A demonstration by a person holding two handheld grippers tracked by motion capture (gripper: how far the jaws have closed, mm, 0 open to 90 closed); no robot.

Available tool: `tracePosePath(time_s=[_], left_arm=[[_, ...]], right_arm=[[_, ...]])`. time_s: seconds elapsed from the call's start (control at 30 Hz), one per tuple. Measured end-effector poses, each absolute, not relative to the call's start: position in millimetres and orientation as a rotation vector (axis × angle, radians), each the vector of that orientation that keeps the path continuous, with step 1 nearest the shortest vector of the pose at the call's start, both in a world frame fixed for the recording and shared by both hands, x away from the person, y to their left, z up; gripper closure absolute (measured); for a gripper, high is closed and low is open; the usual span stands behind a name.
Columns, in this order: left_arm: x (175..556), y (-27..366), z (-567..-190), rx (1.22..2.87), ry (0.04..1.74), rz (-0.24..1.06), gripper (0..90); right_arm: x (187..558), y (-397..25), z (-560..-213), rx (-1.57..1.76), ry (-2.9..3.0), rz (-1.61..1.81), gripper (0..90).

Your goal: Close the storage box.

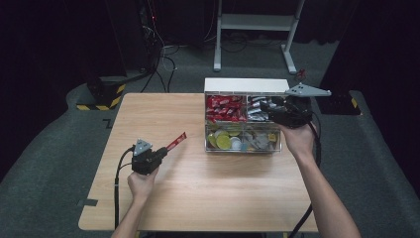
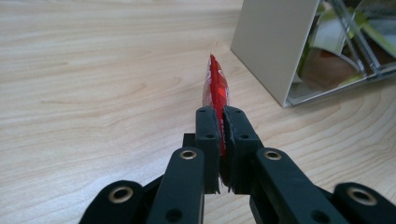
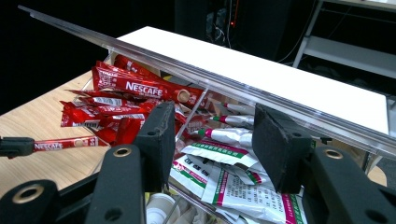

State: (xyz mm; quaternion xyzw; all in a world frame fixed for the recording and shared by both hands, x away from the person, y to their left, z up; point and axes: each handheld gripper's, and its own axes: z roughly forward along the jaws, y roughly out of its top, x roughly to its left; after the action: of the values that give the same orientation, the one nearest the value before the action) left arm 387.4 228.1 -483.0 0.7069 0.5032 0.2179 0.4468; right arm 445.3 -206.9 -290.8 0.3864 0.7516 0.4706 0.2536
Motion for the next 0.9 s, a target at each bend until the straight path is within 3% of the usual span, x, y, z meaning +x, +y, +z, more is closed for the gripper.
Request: tracePosePath(time_s=[0.9], left_arm=[[396.5, 221.0, -514.4, 1.828, 1.326, 0.482, 82.6]], right_arm=[[442.2, -209.0, -290.3, 1.049, 2.044, 1.286, 49.5]])
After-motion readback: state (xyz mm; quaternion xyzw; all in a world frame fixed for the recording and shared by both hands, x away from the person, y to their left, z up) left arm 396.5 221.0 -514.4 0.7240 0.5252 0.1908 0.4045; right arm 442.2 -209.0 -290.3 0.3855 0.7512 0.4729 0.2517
